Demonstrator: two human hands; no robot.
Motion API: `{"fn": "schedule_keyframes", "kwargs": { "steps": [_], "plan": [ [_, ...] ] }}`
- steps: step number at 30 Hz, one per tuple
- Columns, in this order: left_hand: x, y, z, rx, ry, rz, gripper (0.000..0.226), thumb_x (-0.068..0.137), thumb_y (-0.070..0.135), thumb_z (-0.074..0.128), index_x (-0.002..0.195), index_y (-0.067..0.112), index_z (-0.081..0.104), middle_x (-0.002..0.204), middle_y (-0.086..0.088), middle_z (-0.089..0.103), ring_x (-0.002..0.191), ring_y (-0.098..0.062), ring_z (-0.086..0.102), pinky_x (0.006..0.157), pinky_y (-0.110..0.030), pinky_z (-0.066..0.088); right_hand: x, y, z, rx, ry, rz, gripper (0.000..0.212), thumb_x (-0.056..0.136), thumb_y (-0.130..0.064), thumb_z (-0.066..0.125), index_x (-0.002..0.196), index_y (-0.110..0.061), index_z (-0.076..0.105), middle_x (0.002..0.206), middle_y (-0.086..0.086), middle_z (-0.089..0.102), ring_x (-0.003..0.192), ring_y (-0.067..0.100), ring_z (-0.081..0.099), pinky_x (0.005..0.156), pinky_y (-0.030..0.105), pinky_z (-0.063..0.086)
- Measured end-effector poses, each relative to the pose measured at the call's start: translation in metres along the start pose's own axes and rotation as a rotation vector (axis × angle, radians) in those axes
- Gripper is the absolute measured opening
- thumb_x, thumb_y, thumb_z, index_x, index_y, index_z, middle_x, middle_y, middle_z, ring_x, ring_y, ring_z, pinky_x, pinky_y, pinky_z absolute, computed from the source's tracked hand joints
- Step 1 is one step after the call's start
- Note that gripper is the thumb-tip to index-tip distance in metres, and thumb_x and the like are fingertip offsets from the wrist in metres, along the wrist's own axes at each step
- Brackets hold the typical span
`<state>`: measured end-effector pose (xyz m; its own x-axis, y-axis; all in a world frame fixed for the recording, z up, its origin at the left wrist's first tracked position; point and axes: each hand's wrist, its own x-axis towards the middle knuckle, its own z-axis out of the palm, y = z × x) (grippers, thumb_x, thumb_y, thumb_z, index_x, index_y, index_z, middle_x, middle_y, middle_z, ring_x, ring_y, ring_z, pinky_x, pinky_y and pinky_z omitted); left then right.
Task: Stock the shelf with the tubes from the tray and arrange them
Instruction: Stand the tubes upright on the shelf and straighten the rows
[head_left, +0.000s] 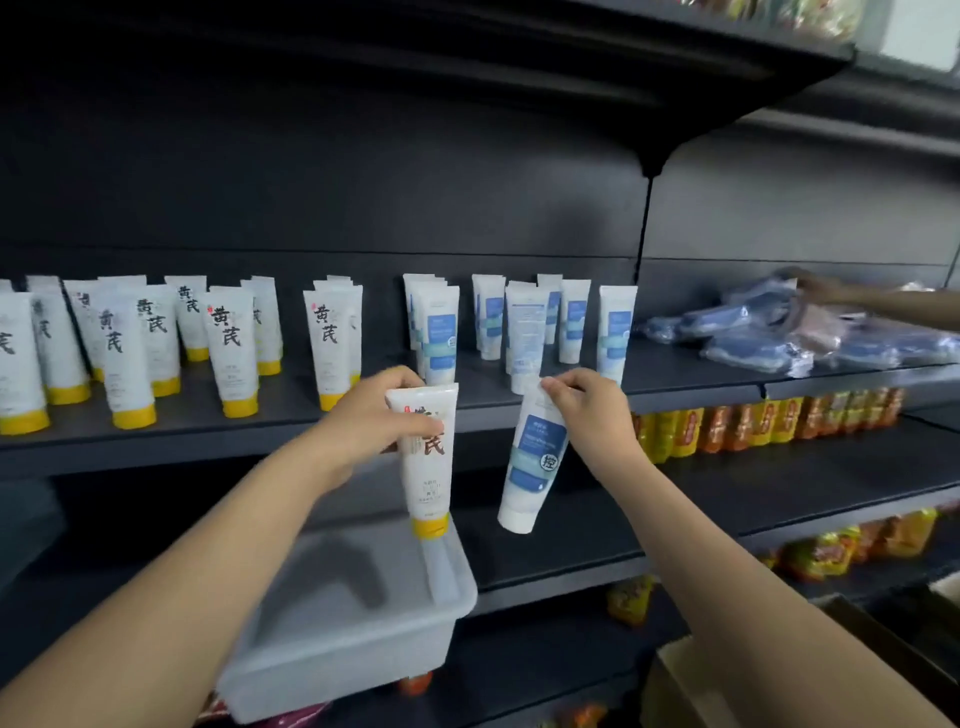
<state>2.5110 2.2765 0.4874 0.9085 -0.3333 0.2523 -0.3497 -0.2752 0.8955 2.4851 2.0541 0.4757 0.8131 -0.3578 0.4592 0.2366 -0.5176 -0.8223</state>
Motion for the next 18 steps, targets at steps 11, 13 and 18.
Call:
{"fn": "schedule_keyframes", "kwargs": {
  "steps": [11,13,18],
  "plan": [
    [0.036,0.108,0.052,0.205,-0.114,0.153,0.023,0.082,0.019,0.069,0.073,0.015,0.047,0.079,-0.002,0.065,0.074,-0.013,0.064,0.069,-0.031,0.055,0.036,-0.014,-0.102,-0.074,-0.108,-0.137,0.017,0.090,-0.025,0.060,0.074,-0.019,0.063,0.070,-0.012,0.060,0.067,0.005,0.053,0.060,0.021,0.041],
    [0.047,0.121,0.062,0.166,-0.141,0.161,0.023,0.084,0.017,0.067,0.074,0.014,0.047,0.076,0.000,0.065,0.064,-0.004,0.066,0.055,-0.019,0.053,0.046,-0.011,-0.116,-0.075,-0.098,-0.140,0.020,0.089,-0.025,0.060,0.069,-0.021,0.061,0.068,-0.013,0.059,0.065,0.004,0.053,0.059,0.019,0.040],
    [0.089,0.145,0.082,0.186,-0.196,0.199,0.020,0.082,0.013,0.068,0.074,0.015,0.050,0.078,-0.002,0.066,0.070,-0.012,0.063,0.050,-0.018,0.049,0.079,-0.007,-0.142,-0.212,-0.077,-0.194,0.025,0.089,-0.027,0.060,0.065,-0.021,0.057,0.066,-0.008,0.056,0.063,0.007,0.048,0.060,0.022,0.040]
  ]
}}
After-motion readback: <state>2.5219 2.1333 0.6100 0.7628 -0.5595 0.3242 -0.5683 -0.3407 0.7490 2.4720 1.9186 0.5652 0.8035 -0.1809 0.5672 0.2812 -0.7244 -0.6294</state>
